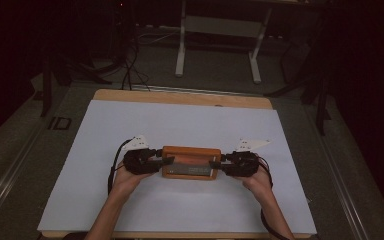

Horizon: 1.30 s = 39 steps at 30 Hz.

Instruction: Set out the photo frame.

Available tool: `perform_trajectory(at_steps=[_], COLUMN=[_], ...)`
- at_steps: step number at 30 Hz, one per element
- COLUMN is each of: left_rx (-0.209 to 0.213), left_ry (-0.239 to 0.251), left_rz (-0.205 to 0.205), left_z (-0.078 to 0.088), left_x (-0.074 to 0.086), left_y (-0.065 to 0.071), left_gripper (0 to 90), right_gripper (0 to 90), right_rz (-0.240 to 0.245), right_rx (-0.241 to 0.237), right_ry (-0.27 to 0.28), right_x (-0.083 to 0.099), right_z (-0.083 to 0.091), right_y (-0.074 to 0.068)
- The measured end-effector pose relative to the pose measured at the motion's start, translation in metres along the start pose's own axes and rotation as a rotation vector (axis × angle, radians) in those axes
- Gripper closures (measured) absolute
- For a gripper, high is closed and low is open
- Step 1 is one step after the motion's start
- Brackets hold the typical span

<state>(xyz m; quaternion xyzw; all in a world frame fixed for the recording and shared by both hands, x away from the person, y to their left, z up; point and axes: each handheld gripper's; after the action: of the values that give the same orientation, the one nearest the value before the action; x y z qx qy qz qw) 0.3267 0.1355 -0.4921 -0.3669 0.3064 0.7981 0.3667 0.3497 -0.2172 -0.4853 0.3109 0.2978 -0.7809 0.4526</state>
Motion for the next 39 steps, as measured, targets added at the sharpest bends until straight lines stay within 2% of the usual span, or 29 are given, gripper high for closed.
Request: perform_trajectory(at_steps=[12, 20, 28, 39], left_rx=[0.013, 0.019, 0.007, -0.011], left_ry=[-0.029, -0.064, -0.062, -0.056], left_rz=[0.034, 0.051, 0.058, 0.089], left_z=[-0.007, -0.013, -0.015, -0.018], left_x=[0.002, 0.005, 0.006, 0.005], left_y=[-0.003, -0.006, -0.005, -0.007], left_gripper=[58.1, 58.0, 58.7, 58.0], right_gripper=[62.6, 62.1, 61.0, 60.4], right_rz=[-0.046, -0.057, -0.078, -0.098], right_rx=[-0.016, -0.011, -0.013, -0.02], right_ry=[-0.019, -0.039, -0.048, -0.03], right_x=[0.005, 0.007, 0.01, 0.011], right_z=[-0.003, -0.007, -0.01, -0.013], right_y=[0.004, 0.007, 0.011, 0.017])
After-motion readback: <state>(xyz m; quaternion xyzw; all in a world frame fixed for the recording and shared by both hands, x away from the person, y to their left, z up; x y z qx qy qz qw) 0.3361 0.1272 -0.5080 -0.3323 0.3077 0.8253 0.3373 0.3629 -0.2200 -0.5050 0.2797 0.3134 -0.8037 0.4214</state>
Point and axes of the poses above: each handheld gripper's, and its own axes: z roughly backward along the jaws, x roughly out of its underside, y roughly to its right, and after that the axes turned 11 degrees about -y, right-handed
